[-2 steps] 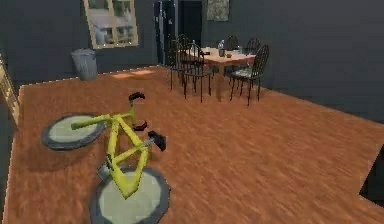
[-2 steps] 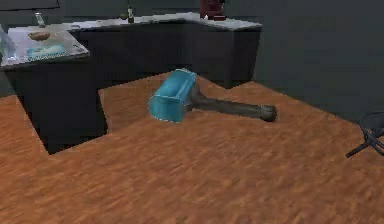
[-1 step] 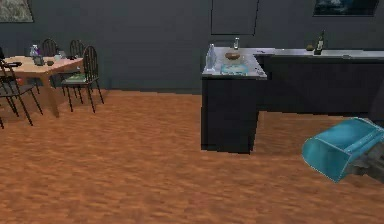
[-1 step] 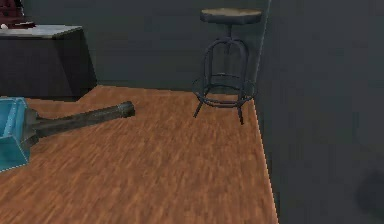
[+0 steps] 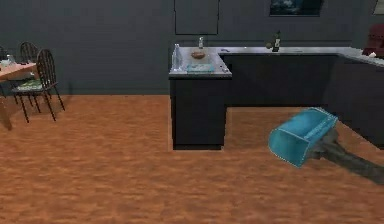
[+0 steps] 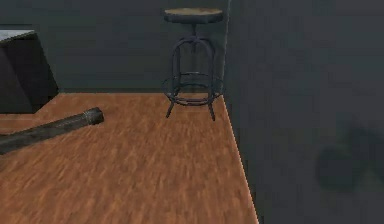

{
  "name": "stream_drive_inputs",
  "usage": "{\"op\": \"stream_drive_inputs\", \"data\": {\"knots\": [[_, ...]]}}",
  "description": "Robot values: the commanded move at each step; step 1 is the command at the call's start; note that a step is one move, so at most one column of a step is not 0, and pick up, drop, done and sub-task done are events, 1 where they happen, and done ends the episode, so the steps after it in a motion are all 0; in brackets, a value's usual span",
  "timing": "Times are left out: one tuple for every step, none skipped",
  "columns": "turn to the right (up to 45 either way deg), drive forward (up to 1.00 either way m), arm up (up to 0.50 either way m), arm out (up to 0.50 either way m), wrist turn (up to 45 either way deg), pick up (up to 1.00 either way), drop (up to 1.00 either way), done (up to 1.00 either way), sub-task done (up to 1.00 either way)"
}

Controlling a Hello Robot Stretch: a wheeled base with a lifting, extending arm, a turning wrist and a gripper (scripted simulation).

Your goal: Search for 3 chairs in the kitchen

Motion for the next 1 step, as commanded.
{"op": "stream_drive_inputs", "data": {"knots": [[0.0, 0.10, 0.00, 0.00, 0.0, 0.00, 0.00, 0.00, 0.00]]}}
